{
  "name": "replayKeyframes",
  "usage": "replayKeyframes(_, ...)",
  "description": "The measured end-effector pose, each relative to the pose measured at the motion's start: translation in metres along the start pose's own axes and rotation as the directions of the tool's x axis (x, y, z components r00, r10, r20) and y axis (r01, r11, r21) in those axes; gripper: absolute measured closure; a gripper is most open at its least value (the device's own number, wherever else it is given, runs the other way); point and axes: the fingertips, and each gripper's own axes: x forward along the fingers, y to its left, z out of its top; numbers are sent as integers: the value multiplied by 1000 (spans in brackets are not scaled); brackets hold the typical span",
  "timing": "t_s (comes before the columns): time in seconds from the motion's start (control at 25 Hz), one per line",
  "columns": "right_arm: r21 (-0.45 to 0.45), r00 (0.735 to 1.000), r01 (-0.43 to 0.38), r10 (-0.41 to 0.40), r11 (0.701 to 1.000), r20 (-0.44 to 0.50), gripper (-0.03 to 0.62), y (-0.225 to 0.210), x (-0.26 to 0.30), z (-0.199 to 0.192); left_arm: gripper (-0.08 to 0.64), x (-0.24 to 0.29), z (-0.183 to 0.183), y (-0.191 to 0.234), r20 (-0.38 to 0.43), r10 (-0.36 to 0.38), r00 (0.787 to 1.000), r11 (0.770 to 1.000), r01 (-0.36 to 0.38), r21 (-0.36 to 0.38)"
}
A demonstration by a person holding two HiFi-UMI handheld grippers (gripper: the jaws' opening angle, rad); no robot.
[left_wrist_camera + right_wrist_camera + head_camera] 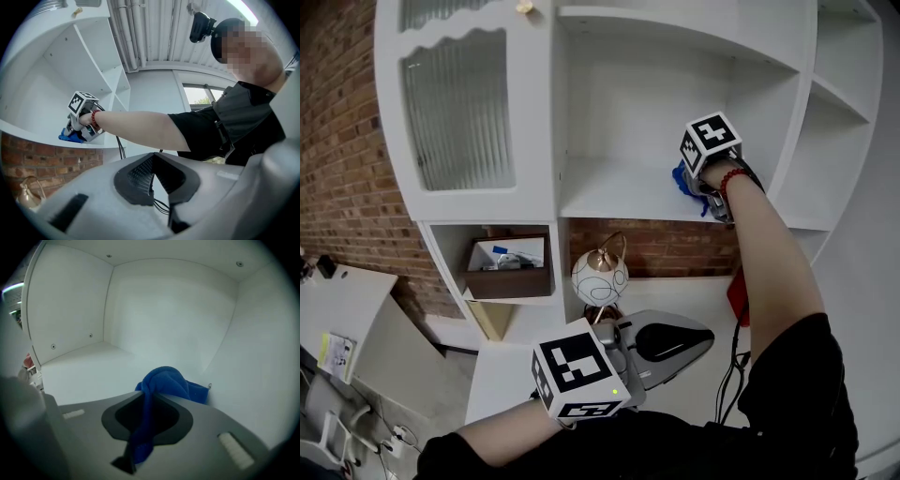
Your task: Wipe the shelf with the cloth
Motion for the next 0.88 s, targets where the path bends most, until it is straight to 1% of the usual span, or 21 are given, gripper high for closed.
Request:
replayKeyframes(0.16, 3, 995, 97, -96, 995, -36, 543, -20, -7, -13, 561, -3, 0, -4, -5, -3, 1000, 1000, 3, -6)
replayKeyframes(0.36, -17, 973, 209, -209, 978, -98, 543, -35, -13, -25, 561, -9, 4, -10, 6, -7, 1000, 1000, 7, -7)
replayKeyframes(0.44, 12, 964, 239, -236, 971, -120, 543, -42, -16, -31, 561, -13, 5, -13, 11, -8, 1000, 1000, 8, -11)
replayKeyframes(0.56, 81, 954, 277, -264, 958, -143, 543, -52, -21, -40, 561, -21, 8, -18, 26, -6, 1000, 1000, 6, -19)
replayKeyframes(0.6, 89, 950, 290, -275, 953, -151, 543, -55, -23, -42, 561, -24, 9, -19, 32, -3, 999, 1000, 4, -17)
replayKeyframes(0.64, 76, 943, 306, -291, 949, -162, 543, -56, -26, -44, 561, -28, 10, -20, 38, 0, 999, 1000, 1, -13)
replayKeyframes(0.72, -17, 928, 335, -332, 942, -167, 543, -55, -30, -41, 561, -33, 12, -24, 45, 4, 999, 1000, -4, -6)
replayKeyframes(0.76, -67, 934, 323, -329, 944, -137, 541, -47, -32, -33, 561, -34, 12, -26, 47, 5, 999, 1000, -5, -4)
replayKeyframes(0.8, -100, 957, 272, -280, 957, -79, 541, -30, -33, -19, 561, -34, 12, -28, 49, 4, 999, 1000, -4, -3)
replayKeyframes(0.84, -114, 985, 173, -174, 978, 1, 541, -3, -35, -1, 561, -34, 12, -31, 52, 2, 999, 1000, -1, -2)
replayKeyframes(0.88, -114, 996, 38, -28, 993, 87, 541, 31, -38, 18, 561, -34, 12, -33, 54, -3, 999, 1000, 3, -2)
